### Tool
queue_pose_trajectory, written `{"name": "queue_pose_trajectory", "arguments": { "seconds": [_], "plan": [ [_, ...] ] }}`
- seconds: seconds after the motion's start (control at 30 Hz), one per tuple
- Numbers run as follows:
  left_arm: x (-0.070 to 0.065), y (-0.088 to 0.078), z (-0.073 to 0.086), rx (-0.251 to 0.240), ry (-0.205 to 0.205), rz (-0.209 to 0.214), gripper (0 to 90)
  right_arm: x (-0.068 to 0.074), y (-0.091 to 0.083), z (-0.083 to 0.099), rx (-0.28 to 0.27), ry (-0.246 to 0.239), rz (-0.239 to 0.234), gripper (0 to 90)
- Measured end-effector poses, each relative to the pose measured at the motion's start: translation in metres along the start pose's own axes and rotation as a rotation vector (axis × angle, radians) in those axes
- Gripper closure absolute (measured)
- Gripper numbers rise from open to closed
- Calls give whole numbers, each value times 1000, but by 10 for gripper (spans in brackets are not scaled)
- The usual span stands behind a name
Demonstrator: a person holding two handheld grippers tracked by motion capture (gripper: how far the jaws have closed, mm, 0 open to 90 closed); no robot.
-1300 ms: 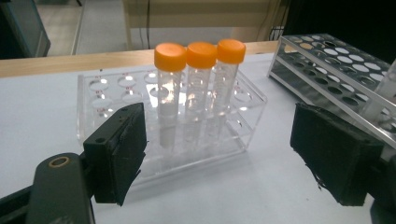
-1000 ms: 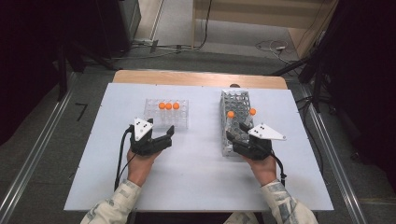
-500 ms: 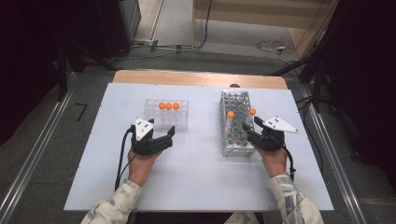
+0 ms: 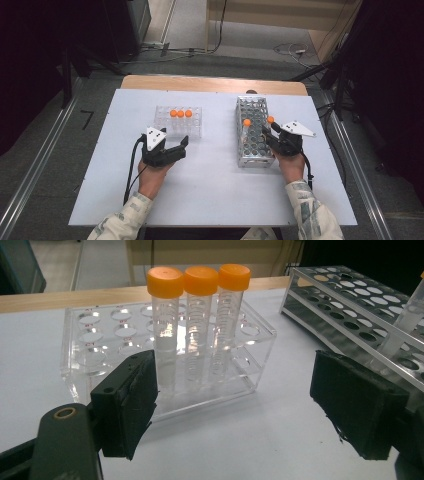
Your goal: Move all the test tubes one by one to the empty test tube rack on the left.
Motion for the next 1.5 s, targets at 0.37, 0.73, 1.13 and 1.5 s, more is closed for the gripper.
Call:
{"name": "queue_pose_trajectory", "arguments": {
  "seconds": [0.37,0.73,1.13,1.5],
  "plan": [
    [-1,1,1,6,-1,2,201,-3,8,1,7,5,0,703],
    [-1,1,2,8,1,6,199,-3,5,-2,-12,7,3,707],
    [-4,4,4,26,21,11,136,-2,-2,-11,-43,1,4,709],
    [-4,5,5,30,18,13,136,-3,-15,-26,-97,-3,4,710]
  ]
}}
Point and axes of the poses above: each handheld gripper's, and its own axes: y roughly forward along the jaws, z roughly out of its underside, x roughly to its left, the point moved 4 cm from there along y, roughly forward along the jaws, and after that the axes turned 3 degrees about -x, right-handed, at the moved point
